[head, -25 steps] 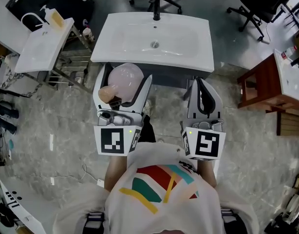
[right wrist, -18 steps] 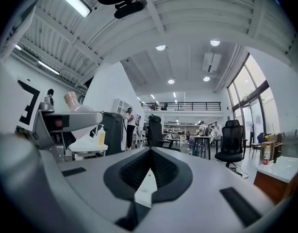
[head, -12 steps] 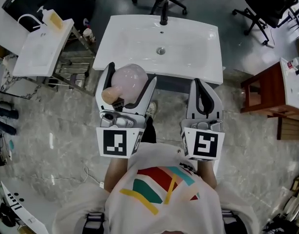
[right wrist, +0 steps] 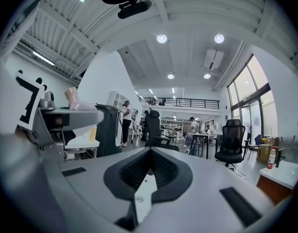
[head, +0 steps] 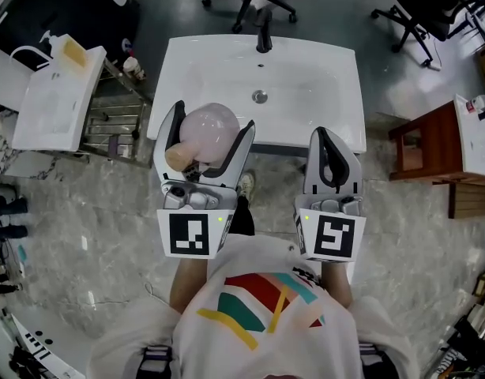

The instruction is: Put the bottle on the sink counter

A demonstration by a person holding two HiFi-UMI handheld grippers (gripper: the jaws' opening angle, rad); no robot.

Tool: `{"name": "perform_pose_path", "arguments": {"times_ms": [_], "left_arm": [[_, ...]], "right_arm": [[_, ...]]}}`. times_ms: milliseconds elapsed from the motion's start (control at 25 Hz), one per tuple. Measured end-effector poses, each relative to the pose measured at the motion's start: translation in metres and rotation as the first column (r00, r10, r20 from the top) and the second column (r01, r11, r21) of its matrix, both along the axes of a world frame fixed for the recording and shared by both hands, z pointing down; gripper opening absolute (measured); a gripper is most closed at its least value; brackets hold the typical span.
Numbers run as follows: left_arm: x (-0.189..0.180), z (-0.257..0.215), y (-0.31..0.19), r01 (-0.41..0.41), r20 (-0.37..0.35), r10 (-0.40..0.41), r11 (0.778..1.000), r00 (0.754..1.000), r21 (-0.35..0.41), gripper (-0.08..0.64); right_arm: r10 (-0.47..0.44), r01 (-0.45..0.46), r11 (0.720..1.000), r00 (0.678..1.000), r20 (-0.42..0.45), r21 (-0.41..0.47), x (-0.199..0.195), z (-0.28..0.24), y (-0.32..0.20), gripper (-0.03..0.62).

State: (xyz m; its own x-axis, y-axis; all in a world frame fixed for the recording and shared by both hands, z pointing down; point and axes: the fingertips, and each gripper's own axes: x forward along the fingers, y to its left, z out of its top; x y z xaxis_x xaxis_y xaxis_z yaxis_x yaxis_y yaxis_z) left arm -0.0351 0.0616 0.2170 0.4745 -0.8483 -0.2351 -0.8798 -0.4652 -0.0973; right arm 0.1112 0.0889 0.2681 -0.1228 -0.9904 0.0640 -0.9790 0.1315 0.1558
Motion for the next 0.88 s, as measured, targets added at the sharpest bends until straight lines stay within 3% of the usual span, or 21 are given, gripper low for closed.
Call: {"name": "perform_pose_path", "arguments": {"times_ms": [480, 880], "left_arm": [[-0.003, 0.004, -0.079, -0.067, -0.019, 0.066, 0.997, 0.998, -0.046, 0.396], [-0.015, 0.001, -0.158, -0.105, -0.011, 0.105, 0.994, 0.994, -0.025, 0.397]], "right_arm": [[0.032, -0.031, 0.999, 0.999, 0.035, -0.040, -0.012, 0.008, -0.085, 0.012], [0.051, -0.051, 0.998, 0.999, 0.002, -0.040, -0.032, 0.008, -0.165, 0.012]]}}
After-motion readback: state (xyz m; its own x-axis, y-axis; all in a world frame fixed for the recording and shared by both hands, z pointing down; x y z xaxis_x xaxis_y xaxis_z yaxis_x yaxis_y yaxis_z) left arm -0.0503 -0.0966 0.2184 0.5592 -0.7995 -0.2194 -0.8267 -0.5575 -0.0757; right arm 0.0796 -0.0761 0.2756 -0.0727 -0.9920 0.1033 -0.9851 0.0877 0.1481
